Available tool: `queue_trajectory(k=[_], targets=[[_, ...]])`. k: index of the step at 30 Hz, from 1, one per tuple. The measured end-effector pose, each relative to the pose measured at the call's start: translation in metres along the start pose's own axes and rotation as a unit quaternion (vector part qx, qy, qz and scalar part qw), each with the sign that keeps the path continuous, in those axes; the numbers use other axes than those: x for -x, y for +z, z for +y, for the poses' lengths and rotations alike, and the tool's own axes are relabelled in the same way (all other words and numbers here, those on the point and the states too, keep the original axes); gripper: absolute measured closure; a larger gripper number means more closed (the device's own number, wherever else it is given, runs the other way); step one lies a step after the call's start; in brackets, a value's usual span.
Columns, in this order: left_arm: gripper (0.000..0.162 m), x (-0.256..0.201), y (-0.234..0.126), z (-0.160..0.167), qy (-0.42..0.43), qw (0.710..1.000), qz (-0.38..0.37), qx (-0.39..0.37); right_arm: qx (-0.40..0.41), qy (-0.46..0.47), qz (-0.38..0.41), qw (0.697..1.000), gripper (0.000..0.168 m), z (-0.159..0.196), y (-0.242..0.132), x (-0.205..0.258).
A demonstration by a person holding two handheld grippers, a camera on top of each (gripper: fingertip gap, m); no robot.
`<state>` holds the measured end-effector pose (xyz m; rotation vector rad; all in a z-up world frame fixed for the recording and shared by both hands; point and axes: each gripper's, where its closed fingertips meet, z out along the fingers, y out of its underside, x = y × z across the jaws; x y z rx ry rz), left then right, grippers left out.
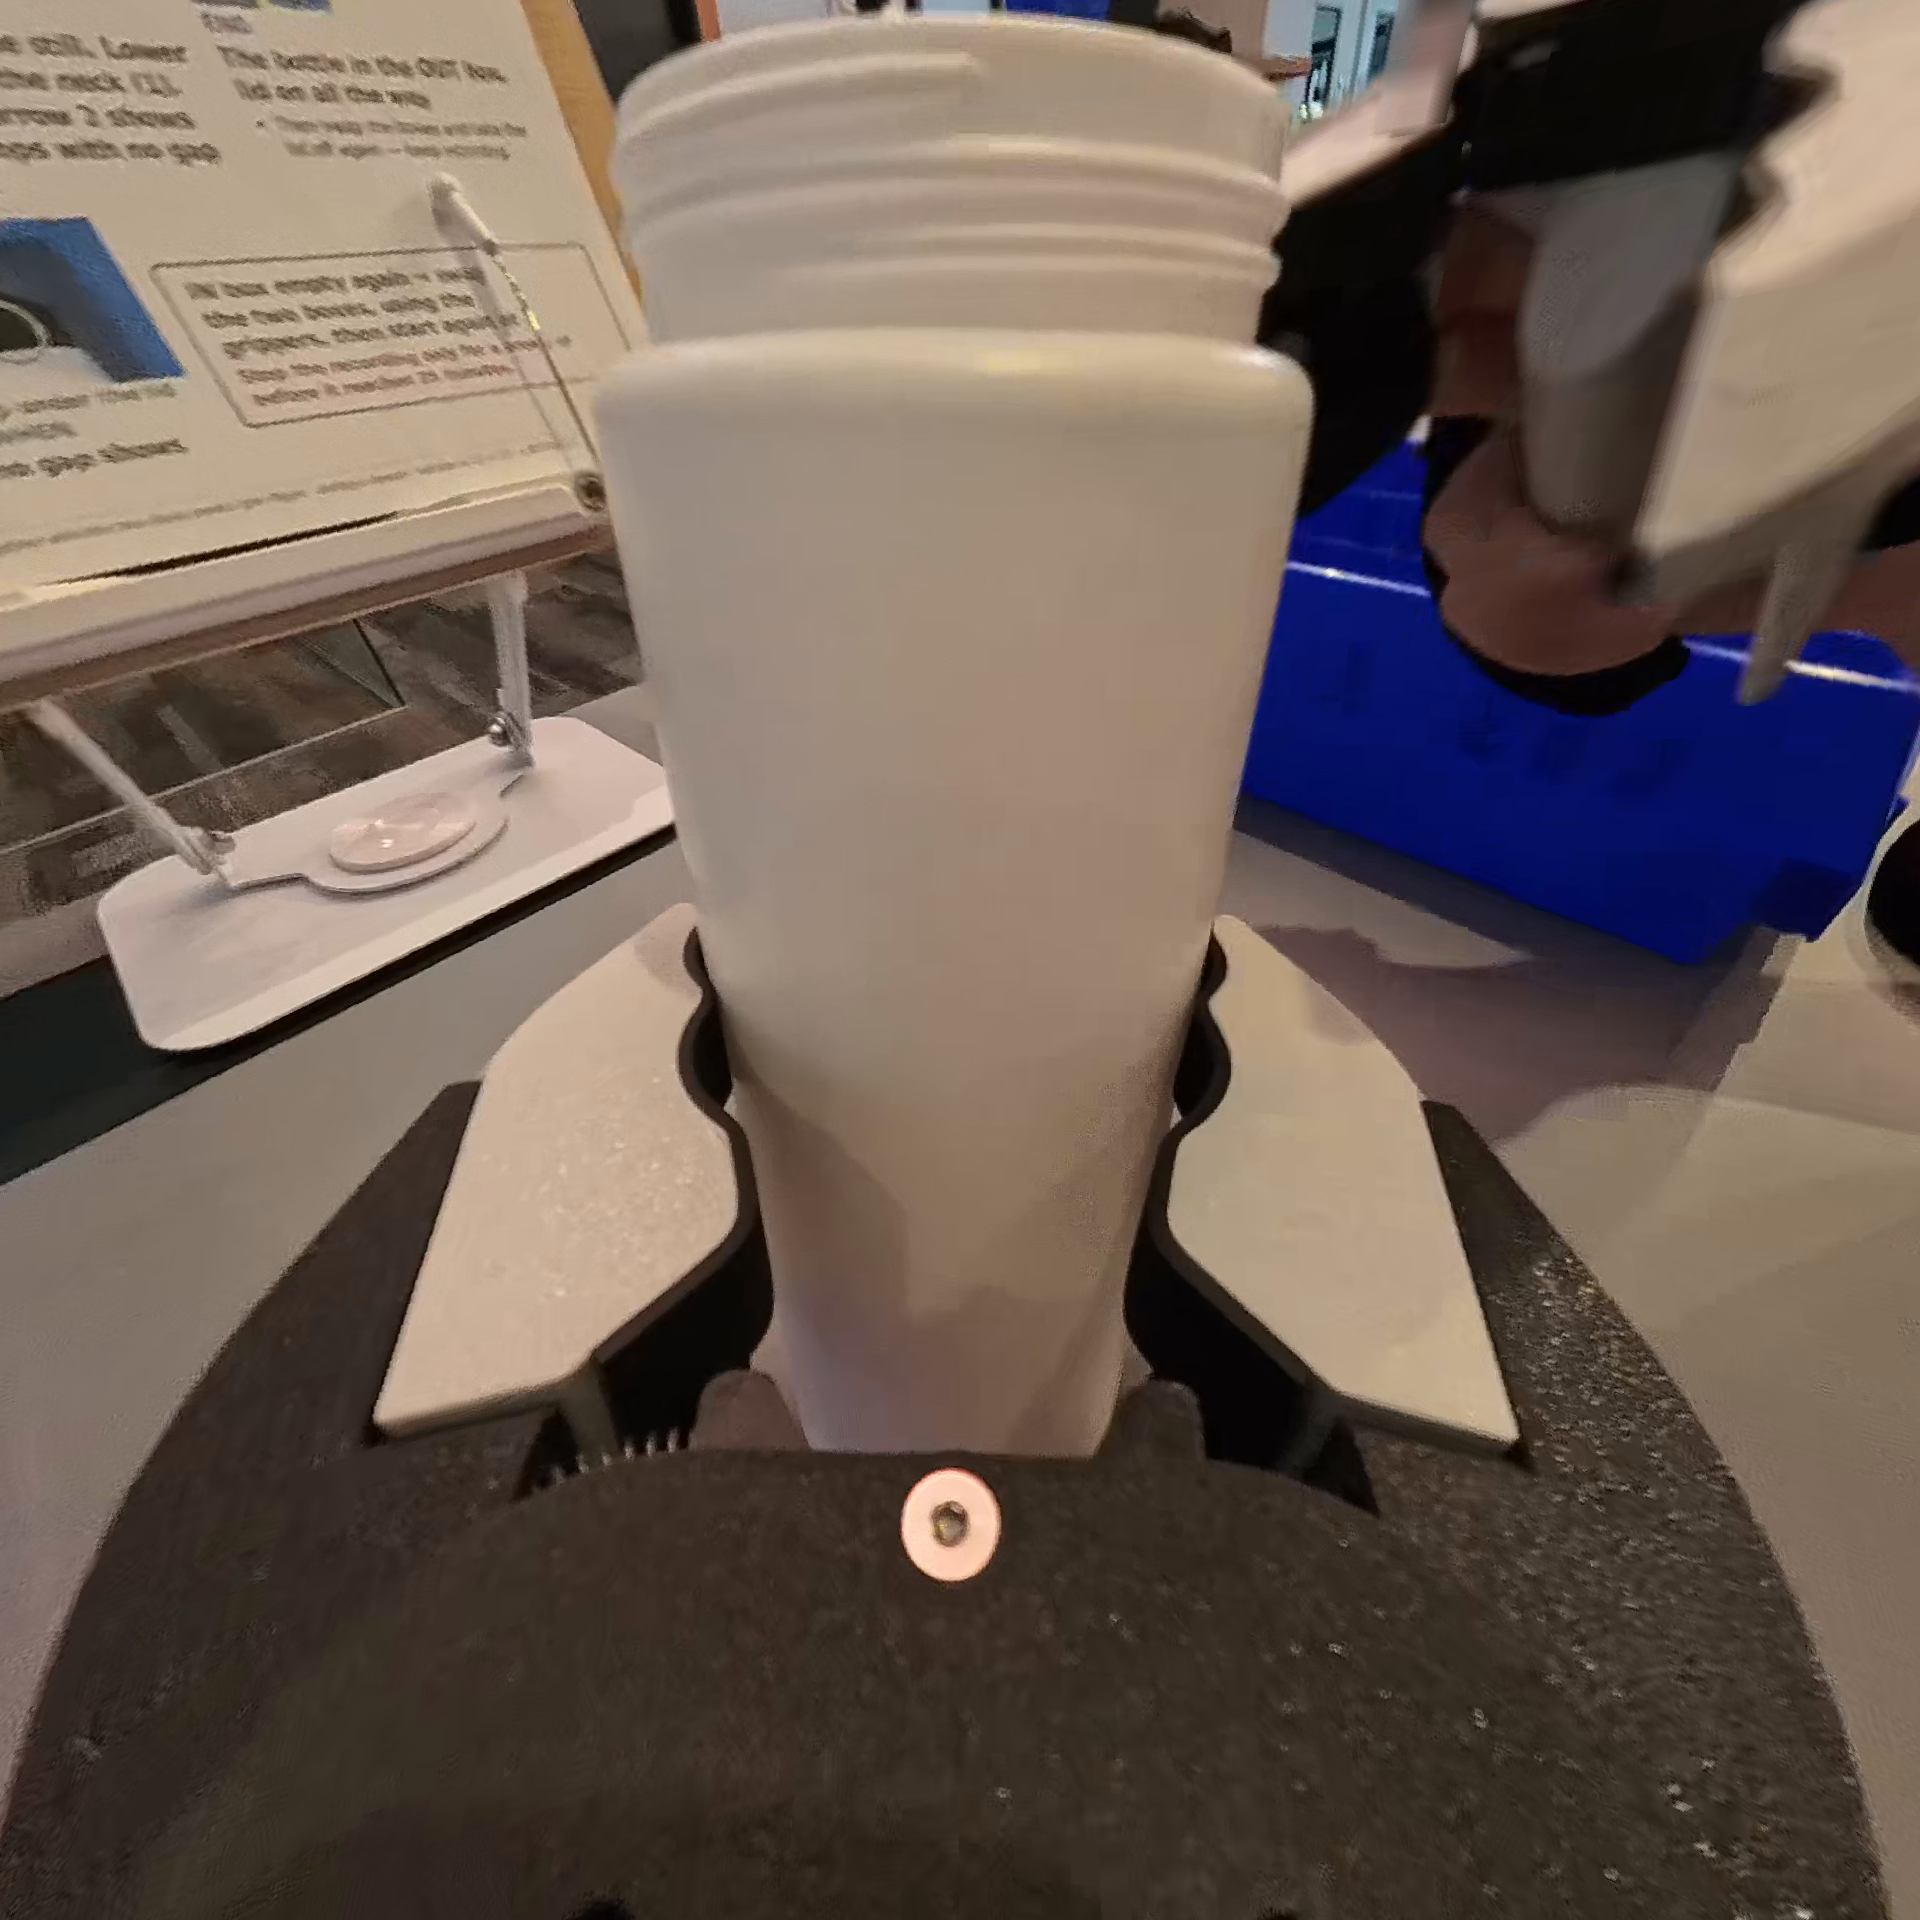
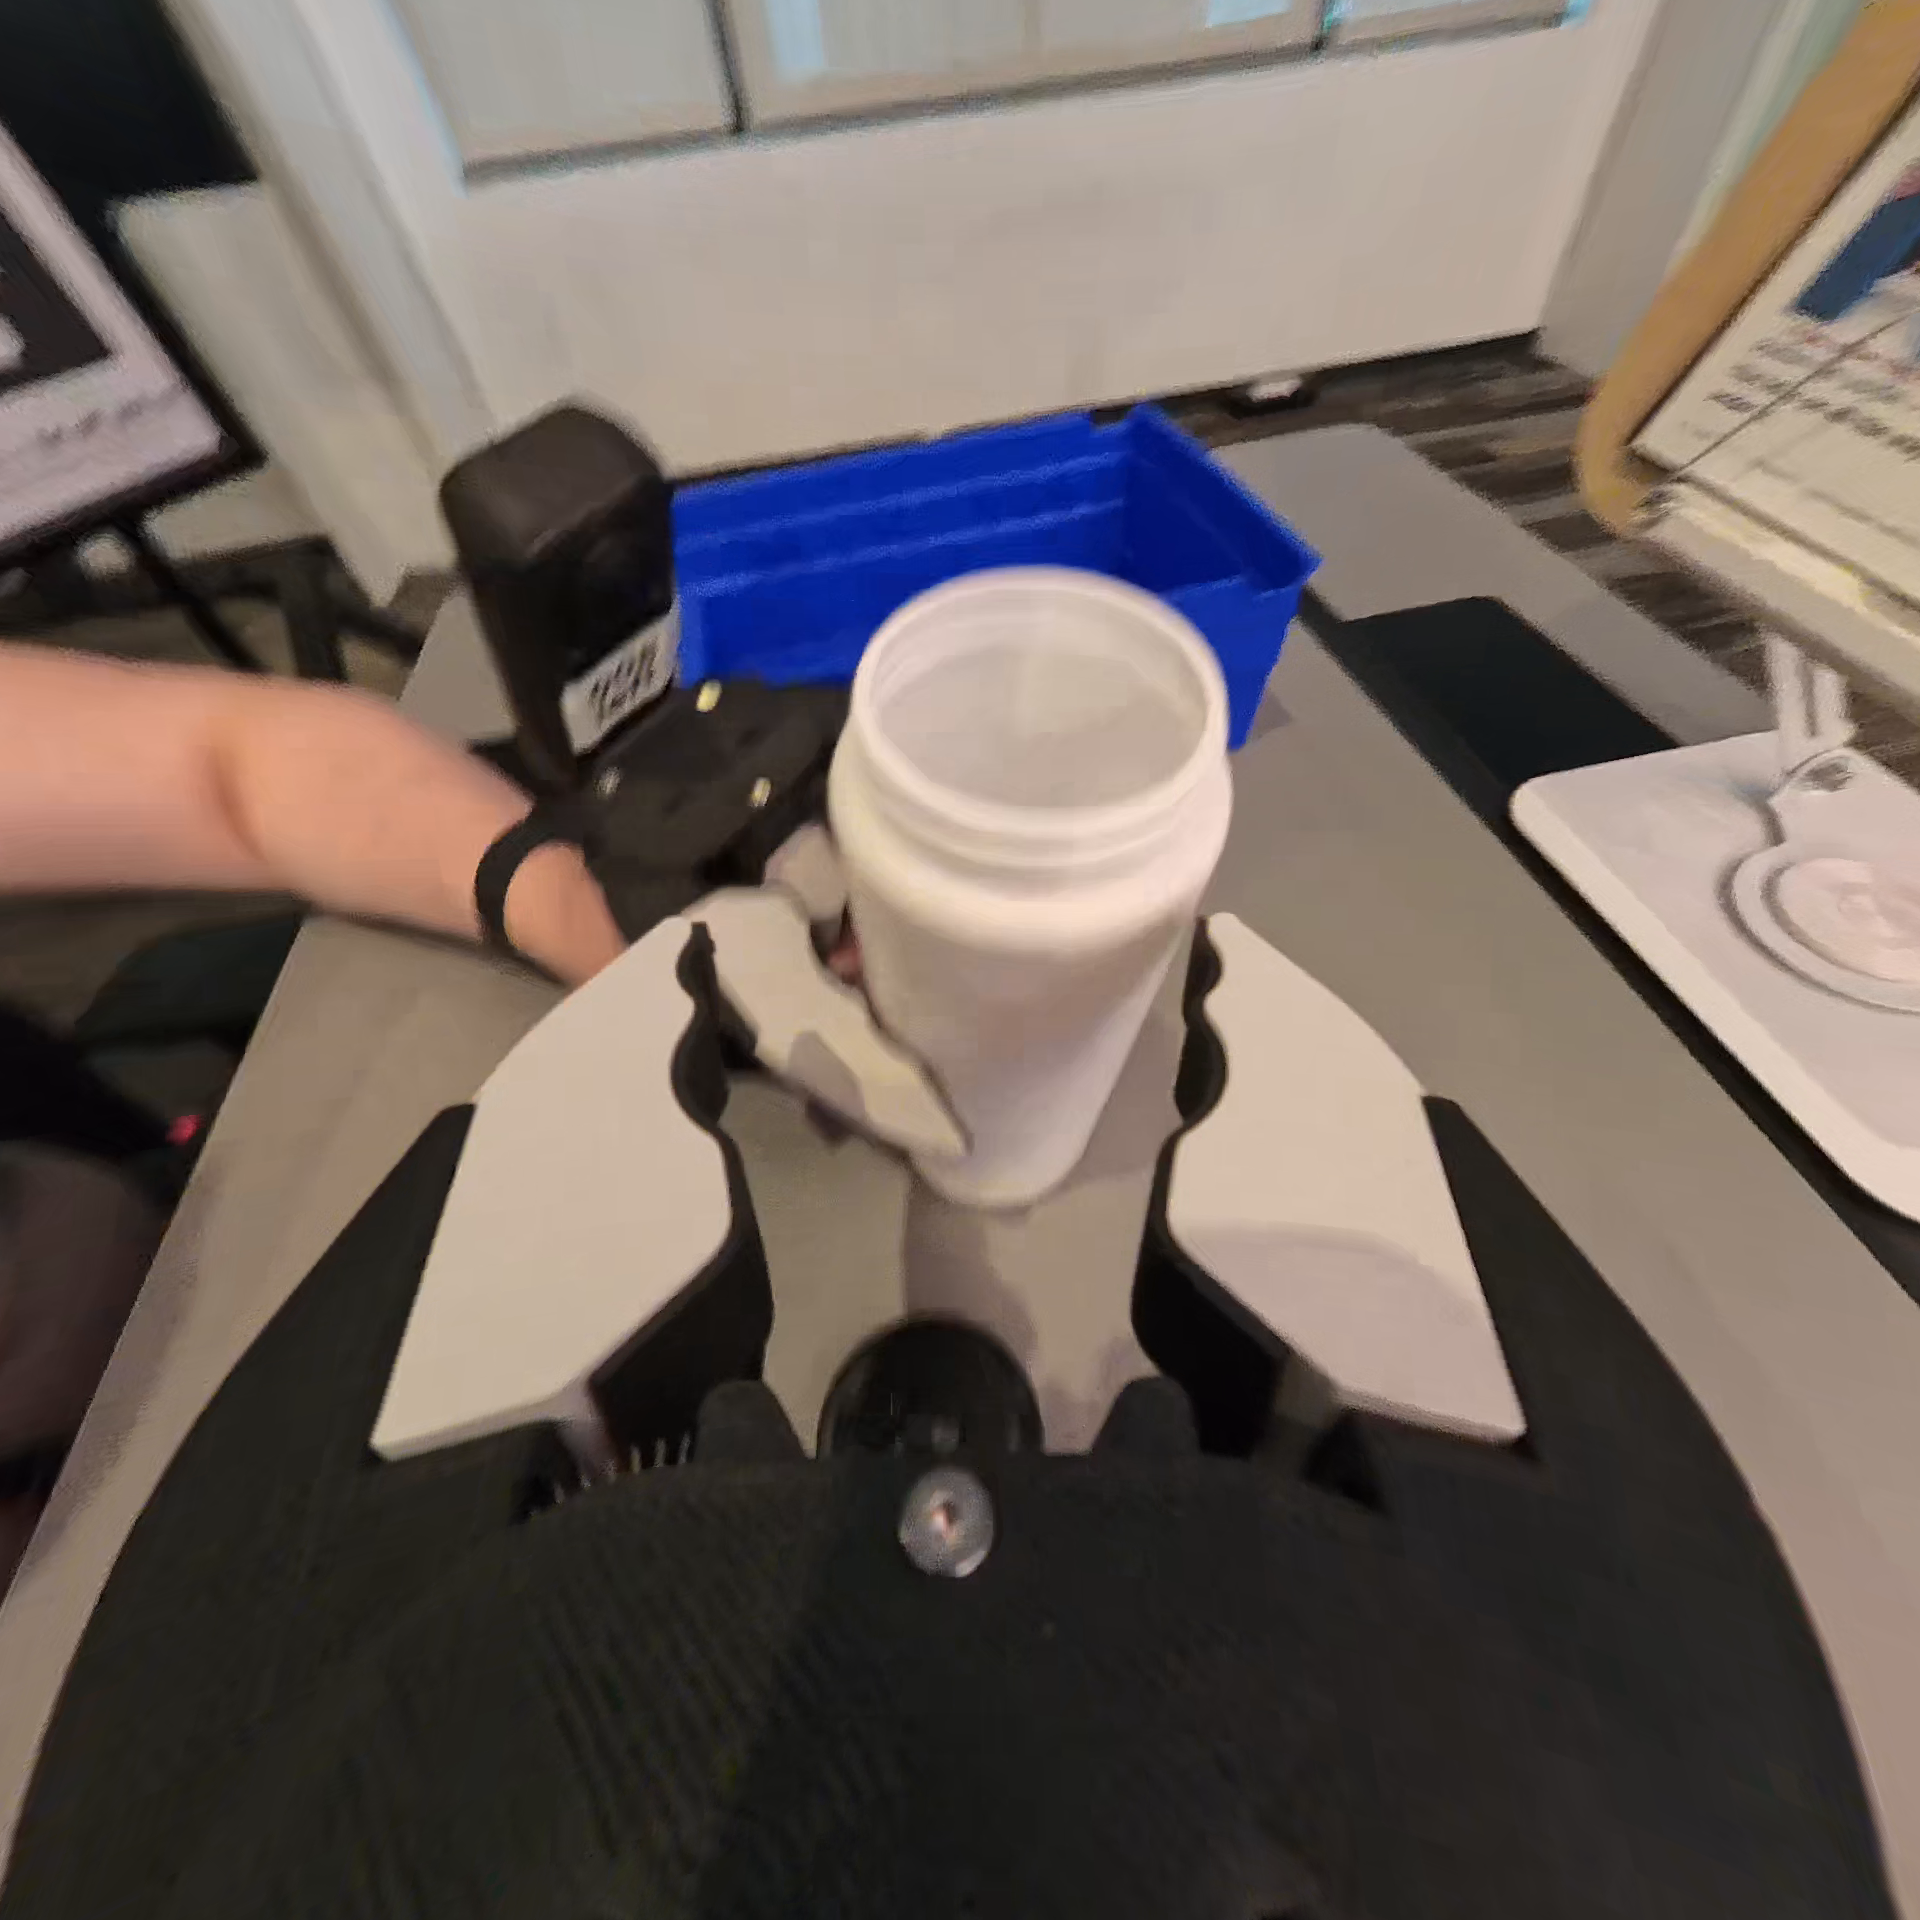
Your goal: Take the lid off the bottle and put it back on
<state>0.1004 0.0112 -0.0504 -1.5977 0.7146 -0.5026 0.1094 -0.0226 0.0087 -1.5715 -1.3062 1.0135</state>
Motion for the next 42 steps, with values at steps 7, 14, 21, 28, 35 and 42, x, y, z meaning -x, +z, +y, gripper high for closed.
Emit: queue_trajectory(k=[7,14,21,28,35,42], targets=[[0.076,0.02,-0.031,-0.055,-0.025,0.997,-0.024,-0.067,0.27,-0.101,-0.07,0.955,0.082,0.106,-0.019,0.017],[0.076,0.049,-0.076,-0.109,-0.019,0.993,-0.044,-0.111,0.411,-0.111,-0.052,0.903,0.085,0.171,-0.006,0.004],[0.076,0.073,-0.104,-0.135,-0.016,0.988,-0.064,-0.137,0.418,-0.125,-0.055,0.898,0.093,0.173,0.001,0.007],[0.076,0.075,-0.106,-0.135,-0.014,0.99,-0.061,-0.128,0.431,-0.134,-0.05,0.891,0.096,0.174,0.0,0.005],[0.076,0.036,-0.063,-0.089,-0.034,0.998,0.015,-0.056,0.239,-0.123,-0.025,0.963,0.096,0.073,-0.046,0.009],[0.077,-0.026,-0.015,-0.022,0.012,0.994,0.11,0.001,0.086,-0.119,0.042,0.988,0.096,-0.012,-0.097,0.02]])
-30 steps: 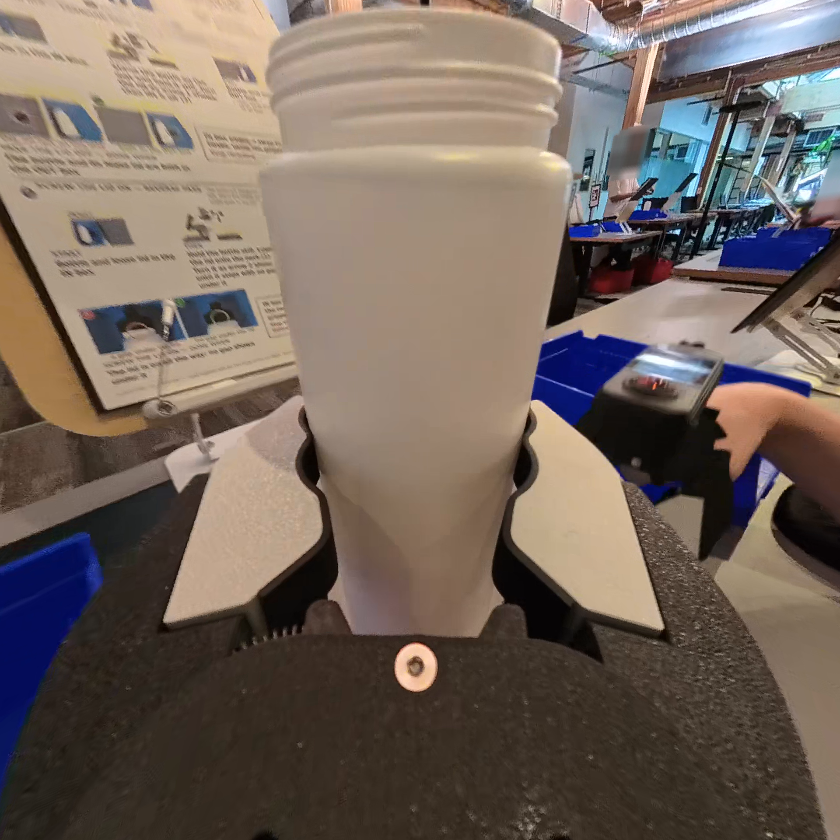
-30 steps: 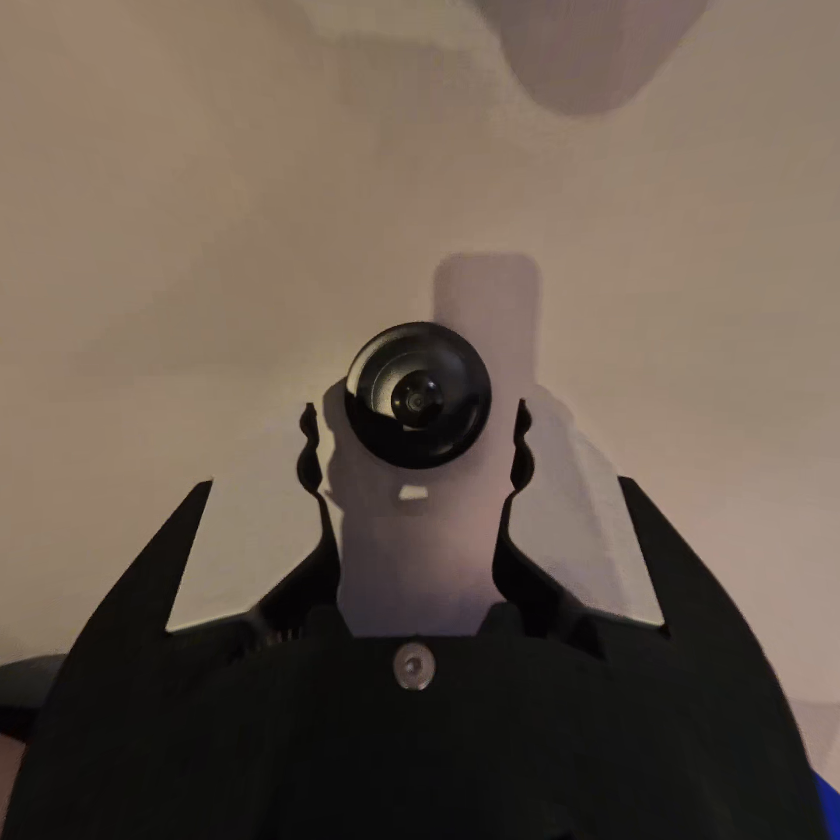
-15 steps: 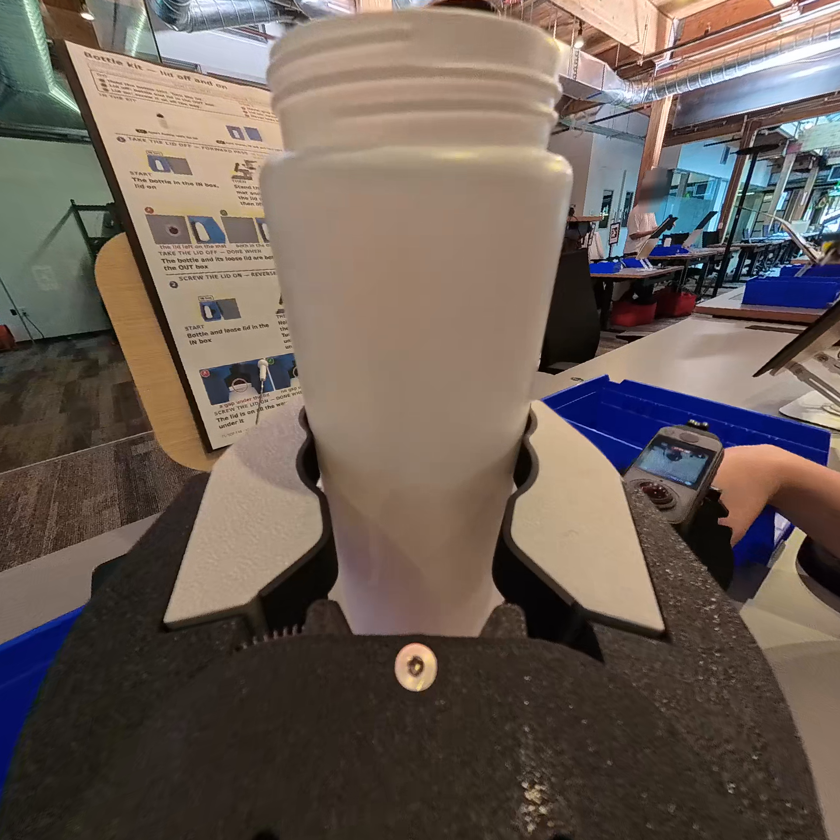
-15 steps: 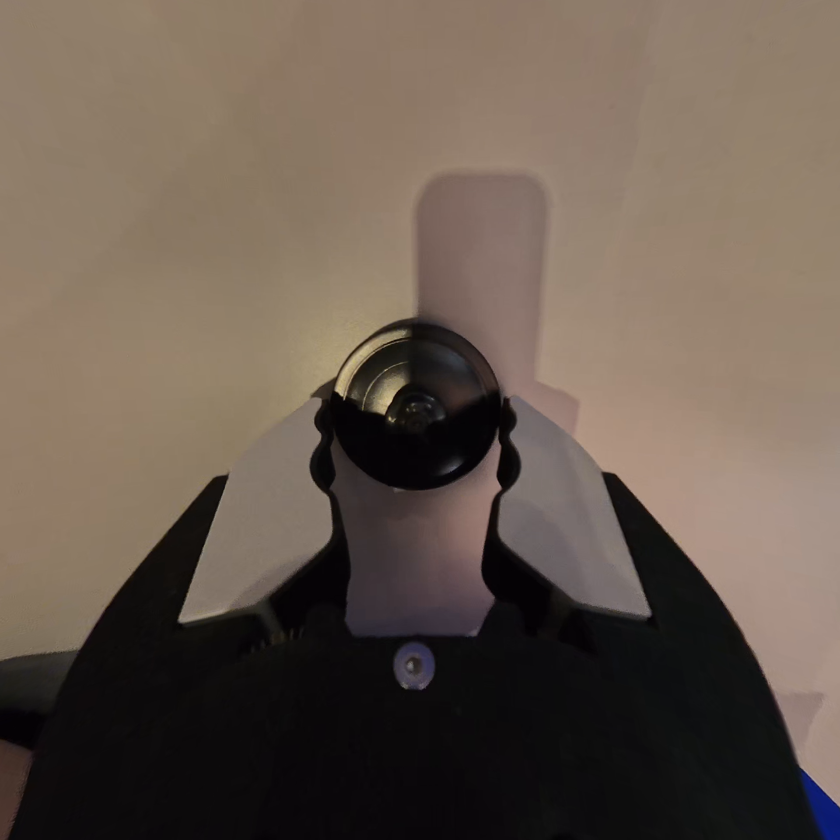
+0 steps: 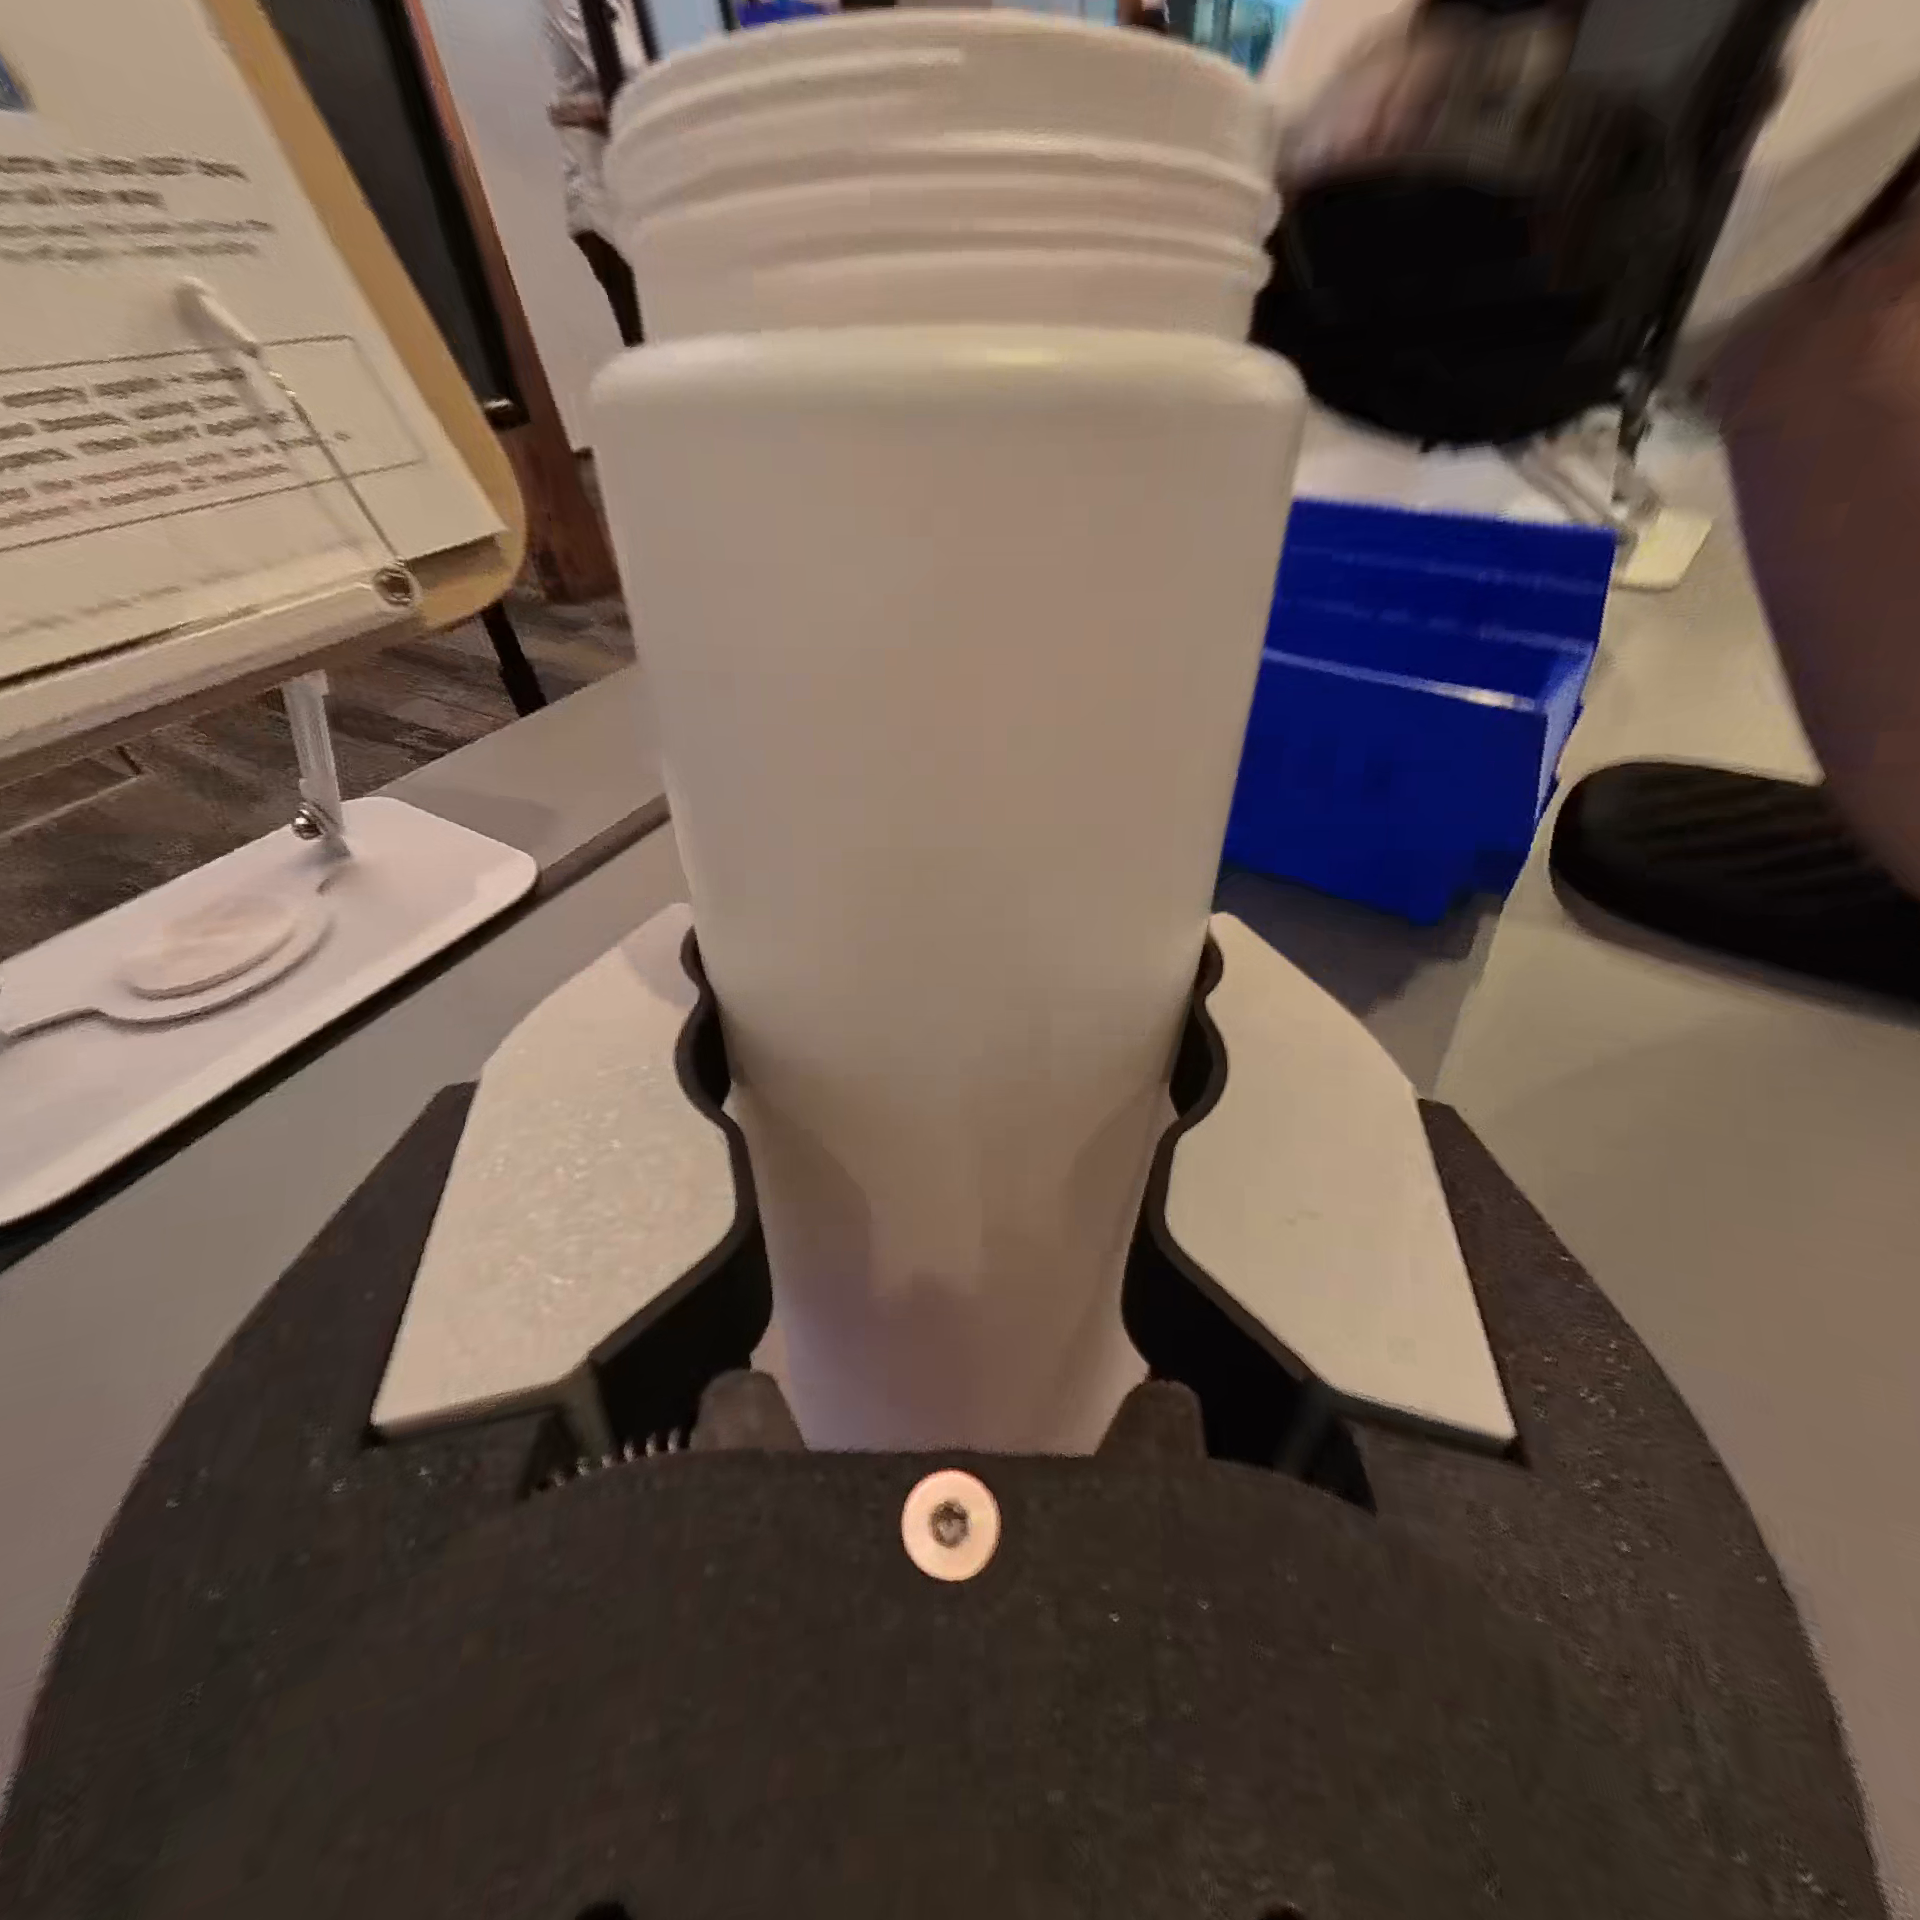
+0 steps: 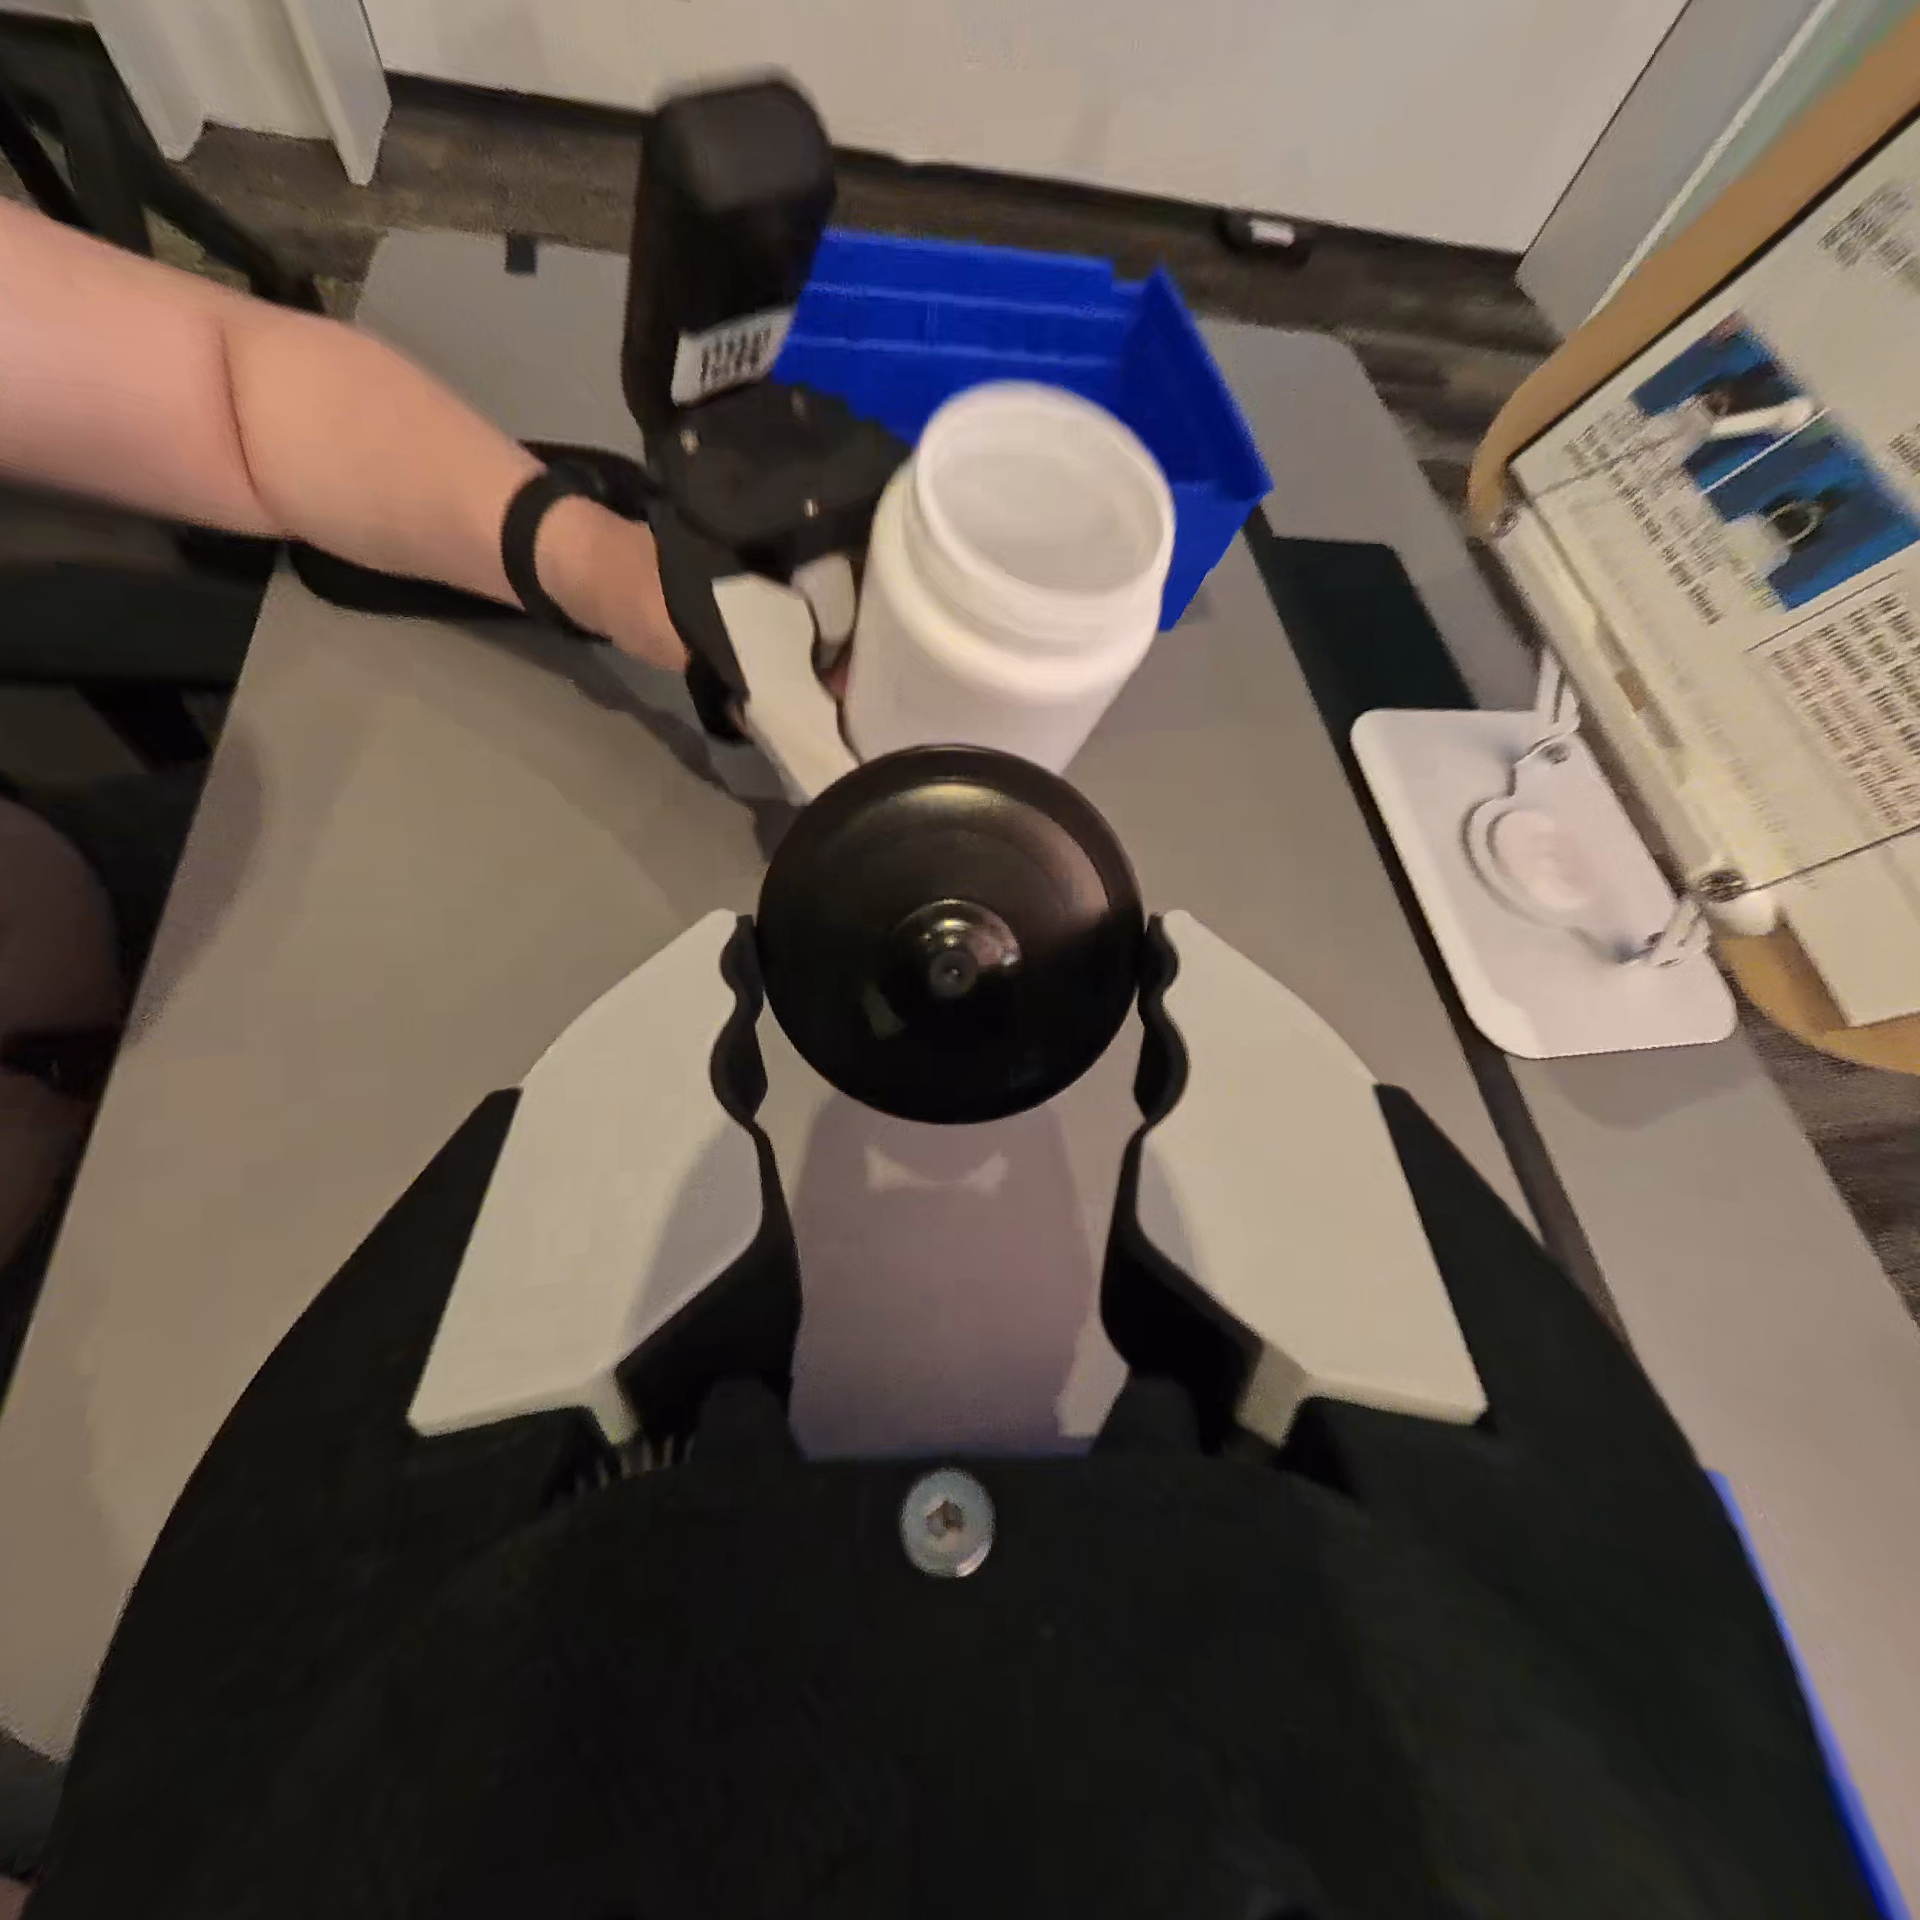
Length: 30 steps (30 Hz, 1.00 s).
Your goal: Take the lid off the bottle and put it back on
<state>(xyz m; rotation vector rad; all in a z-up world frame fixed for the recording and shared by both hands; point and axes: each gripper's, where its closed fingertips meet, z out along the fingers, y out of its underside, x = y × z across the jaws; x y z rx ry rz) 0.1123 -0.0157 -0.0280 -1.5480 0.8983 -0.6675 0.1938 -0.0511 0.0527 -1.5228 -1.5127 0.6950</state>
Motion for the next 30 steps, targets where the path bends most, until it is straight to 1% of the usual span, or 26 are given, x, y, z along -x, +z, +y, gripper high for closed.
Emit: queue_trajectory(k=[2,5,8,12,15,18,21,23,26,30], targets=[[0.077,-0.004,0.003,0.003,0.046,0.999,-0.009,0.012,0.001,-0.022,0.03,0.999,0.097,-0.011,-0.003,0.002],[0.077,-0.01,0.004,0.004,0.136,0.99,-0.029,0.033,0.01,-0.06,0.047,0.997,0.096,-0.022,0.004,0.011],[0.077,-0.02,0.006,0.006,0.212,0.975,-0.037,0.052,0.029,-0.077,0.033,0.996,0.097,-0.021,0.014,0.022],[0.077,-0.036,0.01,0.012,0.241,0.968,-0.018,0.063,0.055,-0.102,0.021,0.993,0.096,-0.012,0.023,0.028],[0.076,-0.045,0.011,0.014,0.259,0.964,-0.005,0.063,0.065,-0.124,-0.011,0.99,0.096,-0.009,0.026,0.043],[0.077,-0.053,0.011,0.013,0.234,0.971,0.02,0.051,0.084,-0.141,-0.005,0.986,0.096,-0.007,0.025,0.047],[0.077,-0.062,0.012,0.012,0.206,0.977,0.046,0.036,0.088,-0.127,-0.002,0.988,0.096,-0.012,0.025,0.051],[0.077,-0.069,0.014,0.013,0.172,0.982,0.073,0.032,0.103,-0.106,-0.001,0.989,0.097,-0.014,0.025,0.05],[0.077,-0.073,0.014,0.007,0.109,0.989,0.102,0.008,0.133,-0.066,-0.027,0.989,0.097,-0.026,0.029,0.041],[0.077,-0.073,0.007,-0.01,0.018,0.986,0.163,-0.018,0.216,-0.016,-0.078,0.973,0.096,-0.047,0.033,0.029]])
